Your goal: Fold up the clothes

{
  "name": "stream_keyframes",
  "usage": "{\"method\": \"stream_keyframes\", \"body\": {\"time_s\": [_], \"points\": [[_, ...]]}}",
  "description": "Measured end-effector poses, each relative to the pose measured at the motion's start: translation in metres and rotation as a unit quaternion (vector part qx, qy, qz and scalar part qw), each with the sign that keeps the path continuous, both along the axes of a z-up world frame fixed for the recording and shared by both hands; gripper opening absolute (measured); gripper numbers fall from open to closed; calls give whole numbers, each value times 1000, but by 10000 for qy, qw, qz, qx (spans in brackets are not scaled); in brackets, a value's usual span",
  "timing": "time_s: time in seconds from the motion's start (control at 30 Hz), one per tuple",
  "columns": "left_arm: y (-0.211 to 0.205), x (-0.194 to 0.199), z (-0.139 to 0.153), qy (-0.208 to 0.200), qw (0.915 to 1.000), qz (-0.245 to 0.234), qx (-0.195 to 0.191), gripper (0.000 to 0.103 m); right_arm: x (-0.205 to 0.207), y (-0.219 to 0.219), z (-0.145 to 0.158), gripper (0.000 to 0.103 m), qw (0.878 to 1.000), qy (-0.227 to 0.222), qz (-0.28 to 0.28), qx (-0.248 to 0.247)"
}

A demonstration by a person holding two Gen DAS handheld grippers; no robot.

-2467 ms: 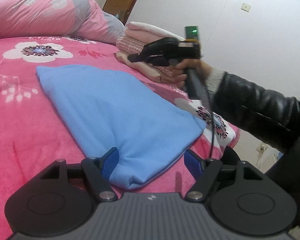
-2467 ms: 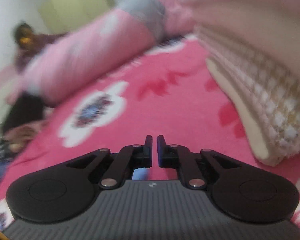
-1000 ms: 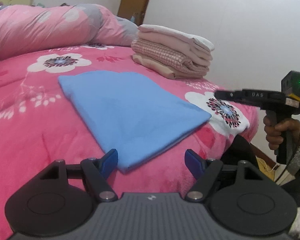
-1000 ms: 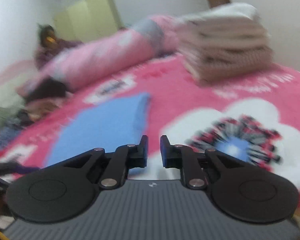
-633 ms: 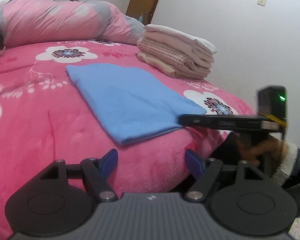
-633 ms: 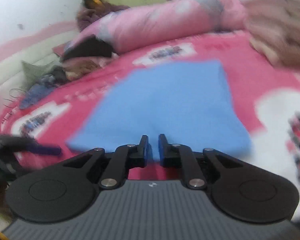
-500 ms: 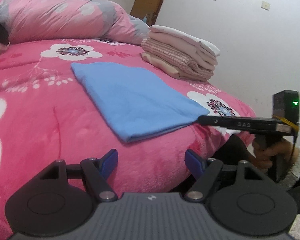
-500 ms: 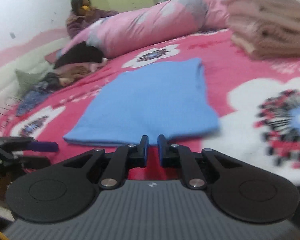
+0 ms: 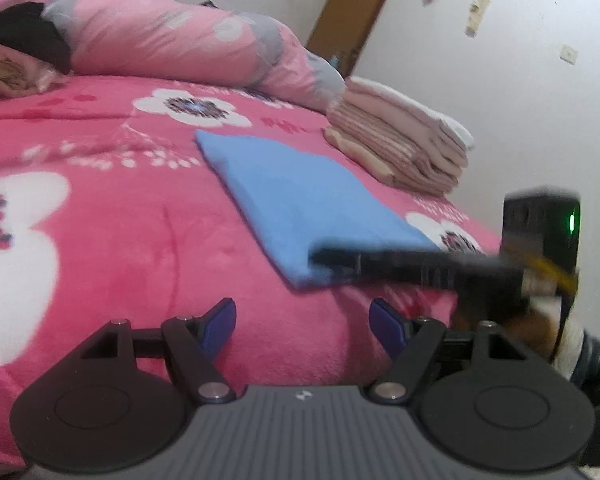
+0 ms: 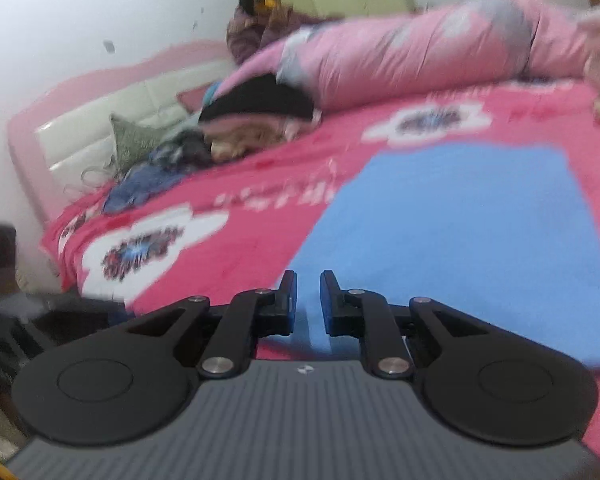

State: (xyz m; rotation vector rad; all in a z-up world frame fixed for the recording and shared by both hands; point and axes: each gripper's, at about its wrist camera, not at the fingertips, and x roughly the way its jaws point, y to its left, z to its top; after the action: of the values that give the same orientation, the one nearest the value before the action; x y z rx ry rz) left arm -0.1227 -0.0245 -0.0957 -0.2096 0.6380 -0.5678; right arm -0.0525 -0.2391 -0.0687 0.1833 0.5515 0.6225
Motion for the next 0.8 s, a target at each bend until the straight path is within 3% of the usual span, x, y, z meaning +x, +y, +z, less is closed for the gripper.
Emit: {"method": "stream_keyframes", "body": {"time_s": [0.2, 0.33, 0.43, 0.57, 0.67, 0.8], "points": [[10, 11, 12, -164, 9996, 244, 26, 74, -23, 4, 1, 13, 9974, -51, 719, -22], [12, 19, 20, -271, 9991, 298, 134, 74, -19, -11, 17, 13, 9984, -427, 255, 270], [13, 25, 25, -320, 9987, 319, 214, 74, -5, -13, 16, 13, 9981, -461, 29, 413], [11, 37, 26, -305, 9988, 295, 228, 74, 0, 9, -4, 13, 9986, -136, 482, 170], [2, 50, 24, -251, 9992, 178, 266, 74, -14, 10, -6, 13, 9950, -112, 957, 267], [-16, 65, 23, -300, 9990, -58, 334, 74, -20, -28, 12, 13, 9976, -311, 458, 415]]}}
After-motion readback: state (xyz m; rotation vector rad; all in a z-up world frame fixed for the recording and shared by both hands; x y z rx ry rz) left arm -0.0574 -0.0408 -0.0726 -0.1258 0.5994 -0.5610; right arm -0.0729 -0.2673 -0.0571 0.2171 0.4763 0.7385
